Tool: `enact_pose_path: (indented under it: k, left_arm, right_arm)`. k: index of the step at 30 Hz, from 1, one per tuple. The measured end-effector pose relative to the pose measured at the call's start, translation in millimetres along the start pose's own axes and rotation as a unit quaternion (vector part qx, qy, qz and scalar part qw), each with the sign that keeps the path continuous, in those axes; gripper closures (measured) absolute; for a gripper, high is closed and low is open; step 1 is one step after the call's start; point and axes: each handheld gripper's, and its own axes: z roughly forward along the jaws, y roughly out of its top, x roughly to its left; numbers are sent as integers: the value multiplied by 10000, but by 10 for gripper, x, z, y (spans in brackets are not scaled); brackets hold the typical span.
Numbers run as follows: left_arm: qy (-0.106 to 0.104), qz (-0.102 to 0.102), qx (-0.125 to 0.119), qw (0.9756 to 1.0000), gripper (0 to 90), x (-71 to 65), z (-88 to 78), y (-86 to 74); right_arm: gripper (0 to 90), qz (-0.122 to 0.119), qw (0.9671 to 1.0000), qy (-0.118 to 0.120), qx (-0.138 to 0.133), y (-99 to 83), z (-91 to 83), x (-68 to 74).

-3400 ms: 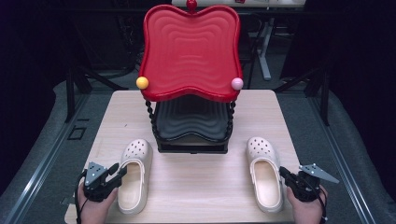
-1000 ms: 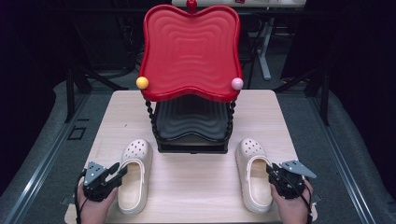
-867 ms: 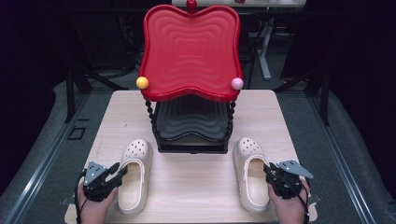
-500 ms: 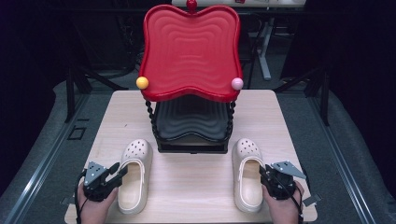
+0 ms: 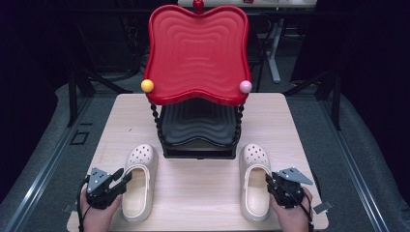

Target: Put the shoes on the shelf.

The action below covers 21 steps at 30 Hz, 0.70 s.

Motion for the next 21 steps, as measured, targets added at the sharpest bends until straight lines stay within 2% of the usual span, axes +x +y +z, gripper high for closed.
enact_pose_path:
  k: [7,9,13,15,16,20,21]
  left_arm:
    - [1,8,6,10000,630,-2,4,-1]
    - [14,21,18,10000,629,-2,0,0]
    - [18,34,19,10000,627,-3,-11,6]
    - [29,58,2,10000,625,-6,-16,10]
    - [26,79,2,10000,620,-7,-24,18]
    - [0,91,-1,10000,613,-9,-35,36]
    - [19,134,-2,9999,610,-14,-38,42]
  right_arm:
    - [725,-27,10000,70,50,-11,-6,-9]
    - [709,20,9999,125,23,-19,-7,-28]
    - [664,-33,9998,207,-65,-29,-18,-43]
    - [647,-121,9996,232,-104,-31,-24,-36]
    - [631,-274,9993,206,-128,-32,-34,-28]
    - [626,-441,9987,162,-215,-30,-56,-15]
    - [623,-568,9979,177,-262,-19,-75,2]
